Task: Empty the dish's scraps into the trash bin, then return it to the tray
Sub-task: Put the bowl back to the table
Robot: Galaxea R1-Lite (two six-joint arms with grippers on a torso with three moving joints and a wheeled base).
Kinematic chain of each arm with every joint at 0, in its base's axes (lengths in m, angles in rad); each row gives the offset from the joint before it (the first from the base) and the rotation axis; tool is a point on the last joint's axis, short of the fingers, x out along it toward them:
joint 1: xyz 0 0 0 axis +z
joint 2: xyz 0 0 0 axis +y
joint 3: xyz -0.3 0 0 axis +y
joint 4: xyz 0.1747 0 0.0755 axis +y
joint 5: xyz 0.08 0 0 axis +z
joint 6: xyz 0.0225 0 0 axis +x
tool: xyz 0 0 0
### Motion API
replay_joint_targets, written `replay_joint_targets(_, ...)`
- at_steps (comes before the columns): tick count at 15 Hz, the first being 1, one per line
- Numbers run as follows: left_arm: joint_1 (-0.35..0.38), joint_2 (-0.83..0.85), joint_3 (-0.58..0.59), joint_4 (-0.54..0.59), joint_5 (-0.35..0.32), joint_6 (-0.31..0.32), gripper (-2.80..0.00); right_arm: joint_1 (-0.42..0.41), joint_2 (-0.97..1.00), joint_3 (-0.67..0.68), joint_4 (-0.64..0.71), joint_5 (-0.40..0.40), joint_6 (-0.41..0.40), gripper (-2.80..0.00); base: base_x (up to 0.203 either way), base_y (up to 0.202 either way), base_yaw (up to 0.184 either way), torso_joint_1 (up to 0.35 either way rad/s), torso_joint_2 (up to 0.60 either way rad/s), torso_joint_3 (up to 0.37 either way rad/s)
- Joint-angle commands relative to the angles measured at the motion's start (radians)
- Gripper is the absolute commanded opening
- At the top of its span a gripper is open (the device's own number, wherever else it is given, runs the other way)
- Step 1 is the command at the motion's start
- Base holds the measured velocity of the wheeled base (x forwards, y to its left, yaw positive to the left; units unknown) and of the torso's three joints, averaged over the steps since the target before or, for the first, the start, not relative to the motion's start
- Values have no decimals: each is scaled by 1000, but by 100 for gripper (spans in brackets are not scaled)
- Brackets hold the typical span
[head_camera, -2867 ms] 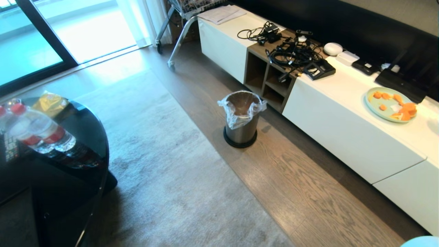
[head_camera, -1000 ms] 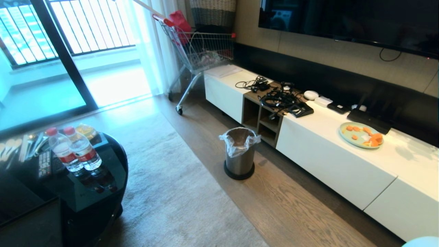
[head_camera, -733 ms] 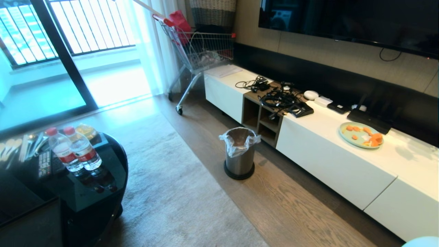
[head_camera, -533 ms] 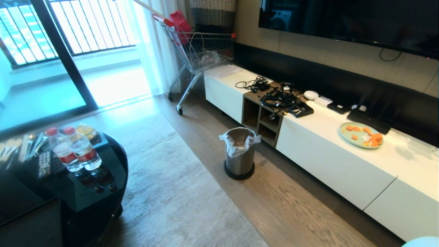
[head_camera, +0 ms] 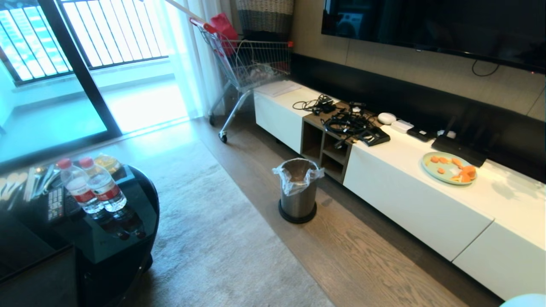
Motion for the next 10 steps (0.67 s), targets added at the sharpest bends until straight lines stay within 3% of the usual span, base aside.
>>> replay_joint_targets(1, 0, 0, 0, 0, 0, -1, -280, 1, 1, 0, 0, 1, 0, -280, 0, 0, 0, 0, 0, 0)
replay_joint_targets(10, 0, 0, 0, 0, 0, -1, -280, 1, 1, -1, 0, 1, -1, -280, 0, 0, 0, 0, 0, 0)
